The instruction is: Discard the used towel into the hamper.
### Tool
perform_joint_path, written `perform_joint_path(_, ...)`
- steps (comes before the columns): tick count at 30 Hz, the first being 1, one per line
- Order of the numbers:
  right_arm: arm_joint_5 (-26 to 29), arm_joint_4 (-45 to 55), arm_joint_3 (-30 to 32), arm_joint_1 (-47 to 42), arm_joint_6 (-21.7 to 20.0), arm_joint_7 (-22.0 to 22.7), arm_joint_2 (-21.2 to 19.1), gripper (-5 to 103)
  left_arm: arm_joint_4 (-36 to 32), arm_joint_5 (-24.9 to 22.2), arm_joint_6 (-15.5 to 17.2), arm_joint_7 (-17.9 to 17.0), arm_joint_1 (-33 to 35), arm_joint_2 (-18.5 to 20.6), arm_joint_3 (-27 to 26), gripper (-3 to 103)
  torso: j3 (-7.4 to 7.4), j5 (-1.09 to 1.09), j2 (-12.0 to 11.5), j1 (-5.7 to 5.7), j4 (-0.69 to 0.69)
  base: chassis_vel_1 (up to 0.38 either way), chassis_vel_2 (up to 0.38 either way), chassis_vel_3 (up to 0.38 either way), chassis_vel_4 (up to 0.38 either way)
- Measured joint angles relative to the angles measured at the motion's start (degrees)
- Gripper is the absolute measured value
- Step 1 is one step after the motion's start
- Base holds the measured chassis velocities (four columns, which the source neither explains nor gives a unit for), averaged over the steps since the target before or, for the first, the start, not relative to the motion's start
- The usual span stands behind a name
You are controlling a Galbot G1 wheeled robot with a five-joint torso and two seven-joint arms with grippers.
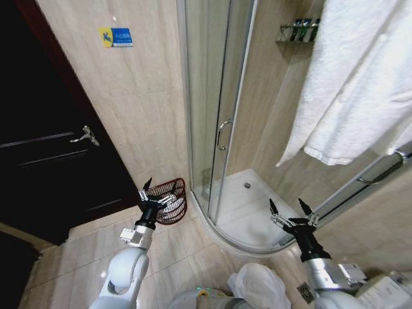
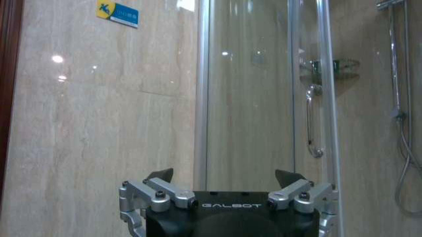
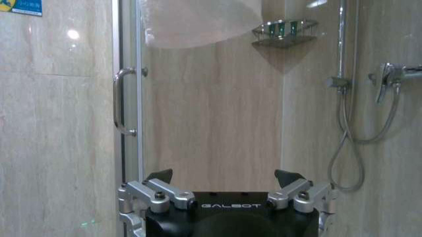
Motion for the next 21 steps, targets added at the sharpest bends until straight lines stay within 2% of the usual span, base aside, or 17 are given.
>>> perform_joint_path(11, 0.28, 0.05, -0.06, -0.08, 0.21, 0.46, -0.03, 100, 0.00, 0.18, -0.07, 0.00, -0.09, -0.09, 0.30, 100, 0.00, 0.00, 0.00, 0.01, 0.00, 0.101, -0.091, -0.099, 0.107)
perform_joint_path(20, 0.27, -0.01, -0.01, -0.37, 1.02, 0.51, -0.03, 100, 0.03, 0.28, -0.37, -0.03, -0.05, -0.27, 0.54, 100, -0.01, 0.03, 0.00, -0.03, 0.00, 0.215, -0.217, -0.208, 0.205)
perform_joint_path(21, 0.27, -0.01, -0.04, -0.39, 1.05, 0.51, 0.00, 100, 0.04, 0.28, -0.44, -0.05, -0.04, -0.27, 0.44, 100, -0.01, -0.04, 0.00, -0.03, 0.00, 0.211, -0.236, -0.196, 0.199)
